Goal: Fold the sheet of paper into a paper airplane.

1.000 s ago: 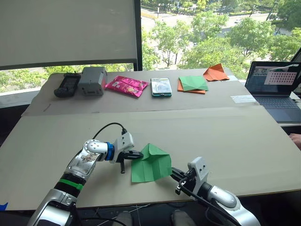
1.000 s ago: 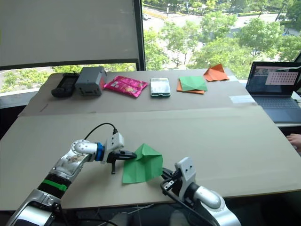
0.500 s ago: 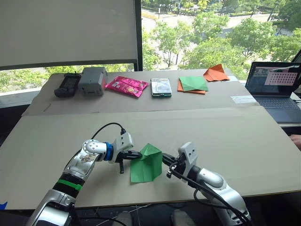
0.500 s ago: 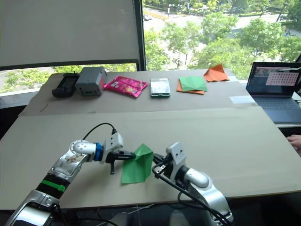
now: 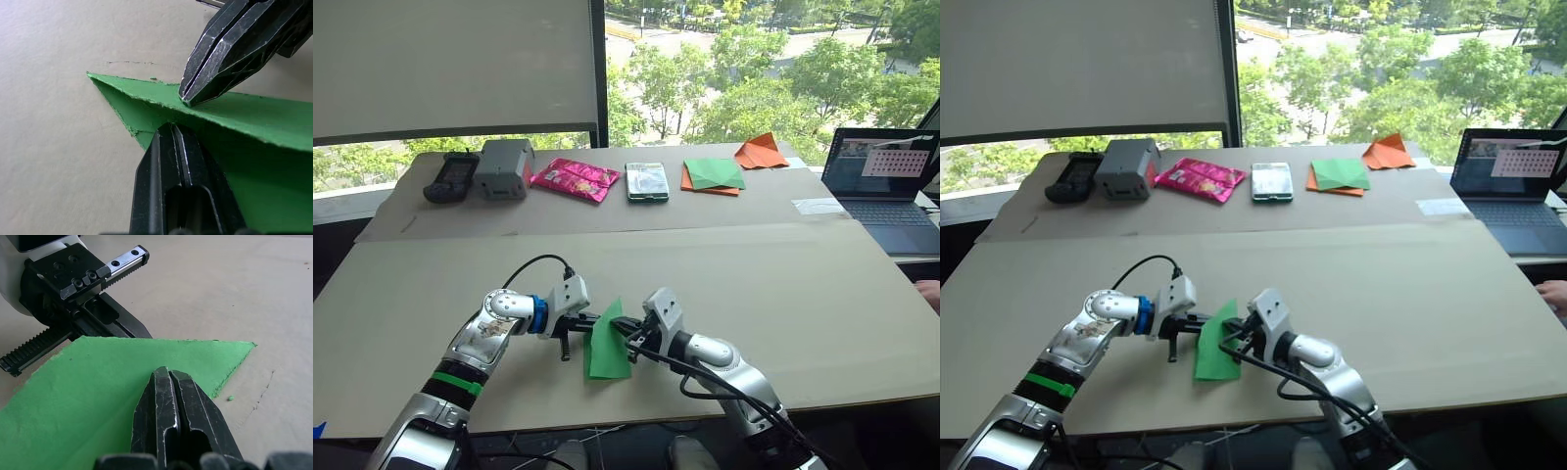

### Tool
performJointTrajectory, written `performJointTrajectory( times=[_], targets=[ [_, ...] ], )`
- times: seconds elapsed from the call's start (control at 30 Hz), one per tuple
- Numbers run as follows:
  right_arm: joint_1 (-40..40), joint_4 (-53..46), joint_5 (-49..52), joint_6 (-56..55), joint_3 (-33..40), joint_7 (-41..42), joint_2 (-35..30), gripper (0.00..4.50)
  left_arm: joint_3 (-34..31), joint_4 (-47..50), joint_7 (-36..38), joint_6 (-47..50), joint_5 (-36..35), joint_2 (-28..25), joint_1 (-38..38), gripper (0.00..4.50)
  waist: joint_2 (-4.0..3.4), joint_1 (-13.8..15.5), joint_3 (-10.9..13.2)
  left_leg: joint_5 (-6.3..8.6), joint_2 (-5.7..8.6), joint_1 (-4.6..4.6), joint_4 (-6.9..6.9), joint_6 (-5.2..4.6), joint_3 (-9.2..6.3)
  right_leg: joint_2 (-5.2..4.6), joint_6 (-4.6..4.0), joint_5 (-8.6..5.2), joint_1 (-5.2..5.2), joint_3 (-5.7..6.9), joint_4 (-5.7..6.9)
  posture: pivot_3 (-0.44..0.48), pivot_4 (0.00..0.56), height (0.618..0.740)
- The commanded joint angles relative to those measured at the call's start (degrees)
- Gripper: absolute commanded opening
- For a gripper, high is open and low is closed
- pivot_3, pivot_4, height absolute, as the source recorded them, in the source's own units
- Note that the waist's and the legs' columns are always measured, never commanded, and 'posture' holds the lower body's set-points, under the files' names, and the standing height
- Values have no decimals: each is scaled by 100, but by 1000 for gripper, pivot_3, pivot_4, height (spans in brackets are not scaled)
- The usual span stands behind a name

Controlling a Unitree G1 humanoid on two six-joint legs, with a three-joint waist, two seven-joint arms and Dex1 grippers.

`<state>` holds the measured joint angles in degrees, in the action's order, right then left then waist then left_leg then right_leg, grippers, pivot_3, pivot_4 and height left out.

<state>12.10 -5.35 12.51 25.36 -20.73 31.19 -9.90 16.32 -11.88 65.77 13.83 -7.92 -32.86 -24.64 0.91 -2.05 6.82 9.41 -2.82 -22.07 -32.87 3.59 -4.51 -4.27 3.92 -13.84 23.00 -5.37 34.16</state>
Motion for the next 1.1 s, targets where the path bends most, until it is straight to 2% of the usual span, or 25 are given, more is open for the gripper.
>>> performJointTrajectory(
  times=[0.03,0.4,0.53,0.67,0.83,1.1],
  targets=[
    [149,139,-144,-113,-61,18,66,0,128,-153,-53,197,236,-78,103,22,0,-6,0,-1,0,0,0,-2,-1,1,0,0,0,0,0,0,150,732],
    [243,279,-315,116,-82,25,63,0,-449,328,-146,693,-79,-437,116,22,0,-58,-1,-2,-1,2,4,-3,-4,5,0,0,4,-3,11,0,150,732],
    [255,302,-330,118,-75,40,68,0,-736,602,-123,1000,-332,-580,23,22,4,-57,3,-3,-1,0,6,-5,-4,6,0,0,7,-4,11,0,150,732],
    [268,367,-378,110,-106,44,63,0,-848,1063,7,1366,-727,-507,101,22,10,-45,6,-2,-1,-1,6,-3,-4,6,0,0,5,-4,9,0,150,732],
    [269,378,-414,151,-104,27,69,0,-774,1351,-1,1582,-928,-432,274,22,9,-62,6,3,-1,2,7,5,-3,6,0,0,5,-5,9,0,150,732],
    [275,259,-401,230,-63,8,46,0,-374,751,-98,990,-333,-464,462,22,11,-53,6,-1,-3,3,8,-1,-3,10,-1,0,6,-8,8,0,150,732]
  ],
)
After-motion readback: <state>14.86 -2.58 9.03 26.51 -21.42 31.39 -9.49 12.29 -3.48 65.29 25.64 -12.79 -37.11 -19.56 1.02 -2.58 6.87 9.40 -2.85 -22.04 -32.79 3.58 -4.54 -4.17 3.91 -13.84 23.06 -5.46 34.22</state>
